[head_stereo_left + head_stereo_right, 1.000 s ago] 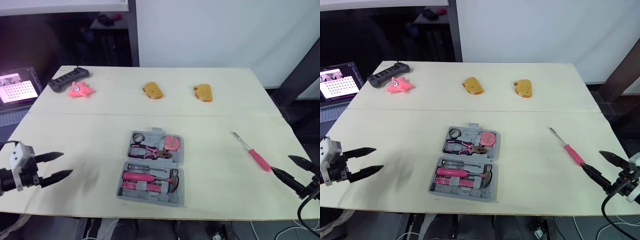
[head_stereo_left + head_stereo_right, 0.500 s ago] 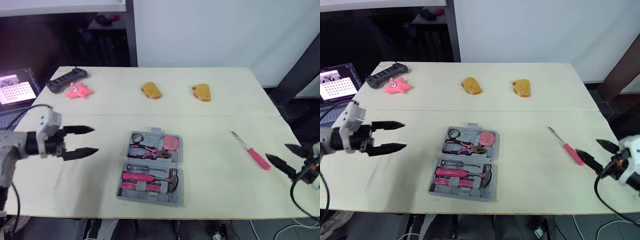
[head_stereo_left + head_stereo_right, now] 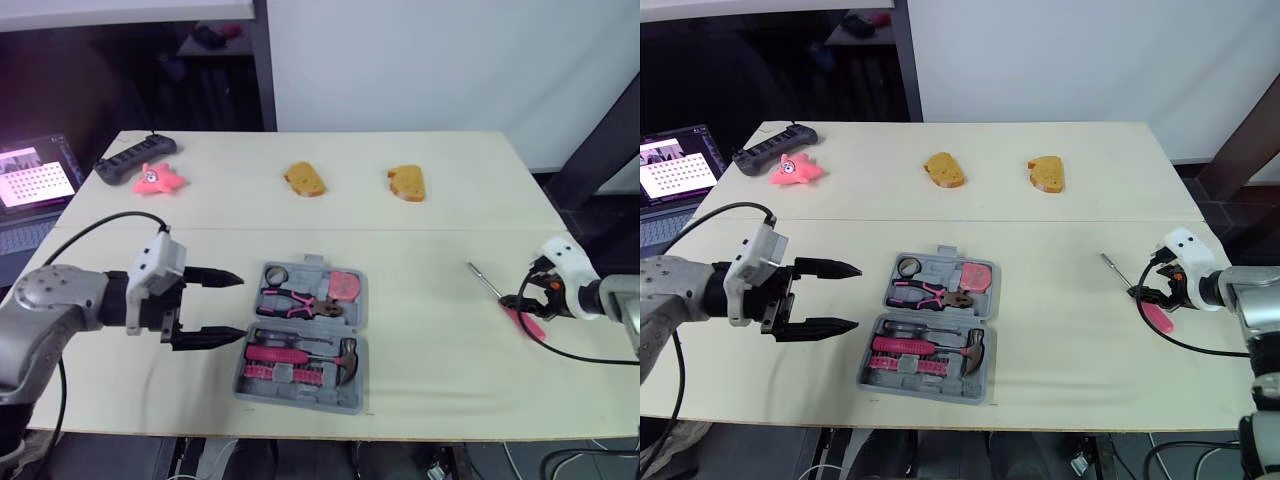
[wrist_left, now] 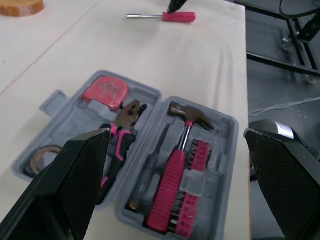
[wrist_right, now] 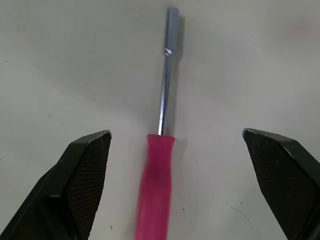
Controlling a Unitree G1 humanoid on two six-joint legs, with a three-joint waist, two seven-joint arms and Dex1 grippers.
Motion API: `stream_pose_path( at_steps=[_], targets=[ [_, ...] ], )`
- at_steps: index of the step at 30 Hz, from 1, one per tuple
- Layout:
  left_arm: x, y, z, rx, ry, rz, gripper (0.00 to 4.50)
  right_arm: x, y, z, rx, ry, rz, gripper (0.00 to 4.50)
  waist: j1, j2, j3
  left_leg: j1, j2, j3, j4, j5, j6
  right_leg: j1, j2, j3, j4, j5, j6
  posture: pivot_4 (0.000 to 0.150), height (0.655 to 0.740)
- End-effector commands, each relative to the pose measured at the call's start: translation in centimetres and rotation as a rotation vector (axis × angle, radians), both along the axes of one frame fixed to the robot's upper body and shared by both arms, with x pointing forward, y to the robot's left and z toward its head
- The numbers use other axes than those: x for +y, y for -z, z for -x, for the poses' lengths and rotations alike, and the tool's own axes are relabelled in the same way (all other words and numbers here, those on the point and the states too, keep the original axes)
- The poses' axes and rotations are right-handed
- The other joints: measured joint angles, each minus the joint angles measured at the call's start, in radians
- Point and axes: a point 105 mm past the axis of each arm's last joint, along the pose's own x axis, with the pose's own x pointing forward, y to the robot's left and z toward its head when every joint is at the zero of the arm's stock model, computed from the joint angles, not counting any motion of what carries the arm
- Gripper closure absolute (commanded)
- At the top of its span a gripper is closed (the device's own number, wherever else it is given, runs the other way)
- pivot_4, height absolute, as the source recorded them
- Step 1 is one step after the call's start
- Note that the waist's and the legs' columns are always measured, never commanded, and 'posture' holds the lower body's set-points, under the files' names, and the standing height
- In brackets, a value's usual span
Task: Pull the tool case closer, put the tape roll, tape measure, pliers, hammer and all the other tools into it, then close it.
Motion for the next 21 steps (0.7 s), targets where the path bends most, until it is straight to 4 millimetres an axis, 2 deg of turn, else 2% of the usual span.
stream_pose_path(
  at_steps=[1, 2, 5, 11, 12, 15, 18, 19, 20, 21],
  targets=[
    [0.2, -0.9, 0.4, -0.05, -0.021, 0.002, 0.0, -0.3, 0.5, -0.1, 0.045, 0.019, -0.004, 0.05, -0.001, 0.0, 0.0, 0.0, 0.0, 0.0, 0.0, 0.0, 0.0, 0.0, 0.0, 0.0, 0.0, 0.0, 0.0, 0.15, 0.7314],
    [0.3, -0.9, 0.4, -0.05, -0.031, 0.006, 0.0, -0.2, 0.8, -0.3, 0.049, 0.025, -0.011, 0.05, -0.001, 0.0, 0.0, 0.0, 0.0, 0.0, 0.0, 0.0, 0.0, 0.0, 0.0, 0.0, 0.0, 0.0, 0.0, 0.15, 0.7314],
    [0.1, -0.6, 0.7, -0.048, -0.046, 0.013, 0.0, 0.1, 1.6, -0.6, 0.06, 0.054, -0.039, 0.9, -0.002, 0.0, 0.0, 0.0, 0.0, 0.0, 0.001, 0.0, 0.0, 0.0, 0.0, 0.0, 0.0, 0.0, 0.0, 0.15, 0.7314],
    [-0.3, -0.2, 0.6, -0.049, -0.053, 0.022, 0.0, 0.4, 1.7, -0.6, 0.08, 0.078, -0.069, 3.99, -0.003, -0.001, 0.0, 0.001, 0.0, 0.0, 0.001, 0.0, 0.0, 0.001, 0.0, 0.0, 0.0, 0.0, 0.0, 0.15, 0.7314],
    [-0.3, -0.2, 0.5, -0.048, -0.053, 0.023, 0.0, 0.5, 1.5, -0.5, 0.084, 0.08, -0.07, 4.13, -0.003, -0.001, -0.001, 0.001, 0.0, 0.0, 0.001, 0.0, 0.0, 0.002, 0.0, 0.0, 0.0, 0.0, 0.0, 0.15, 0.7314],
    [-0.5, -0.1, 0.5, -0.048, -0.05, 0.026, 0.0, 0.6, 0.6, -0.6, 0.075, 0.094, -0.062, 4.13, -0.001, -0.001, 0.0, 0.001, 0.0, 0.0, 0.001, 0.0, 0.0, 0.002, 0.0, 0.0, 0.0, 0.0, 0.0, 0.15, 0.7314],
    [-0.6, 0.2, 0.4, -0.04, -0.037, 0.029, 0.0, 2.6, -1.1, -0.4, 0.078, 0.118, -0.111, 4.13, 0.0, 0.001, 0.0, 0.001, 0.0, 0.0, 0.001, 0.0, 0.0, 0.001, 0.0, 0.0, 0.0, 0.0, 0.0, 0.15, 0.7314],
    [-0.7, 0.2, 0.4, -0.038, -0.033, 0.031, 0.0, 3.4, -1.4, 0.0, 0.102, 0.127, -0.135, 4.13, 0.0, 0.001, 0.0, 0.001, 0.0, 0.0, 0.001, 0.0, 0.0, 0.001, 0.0, 0.0, 0.001, 0.0, 0.0, 0.15, 0.7314],
    [-0.7, 0.3, 0.3, -0.036, -0.03, 0.031, 0.0, 5.2, -1.8, 0.6, 0.126, 0.124, -0.172, 4.13, -0.001, 0.001, 0.001, 0.001, 0.0, 0.0, 0.001, 0.0, 0.0, 0.001, 0.0, 0.0, 0.001, 0.0, 0.0, 0.15, 0.7314],
    [-0.7, 0.5, 0.2, -0.034, -0.027, 0.031, 0.0, 8.0, -2.1, 1.4, 0.167, 0.105, -0.244, 4.13, 0.0, 0.002, 0.001, 0.001, 0.0, 0.0, 0.001, 0.0, 0.0, 0.0, 0.0, 0.0, 0.001, 0.0, 0.0, 0.15, 0.7314]
  ],
)
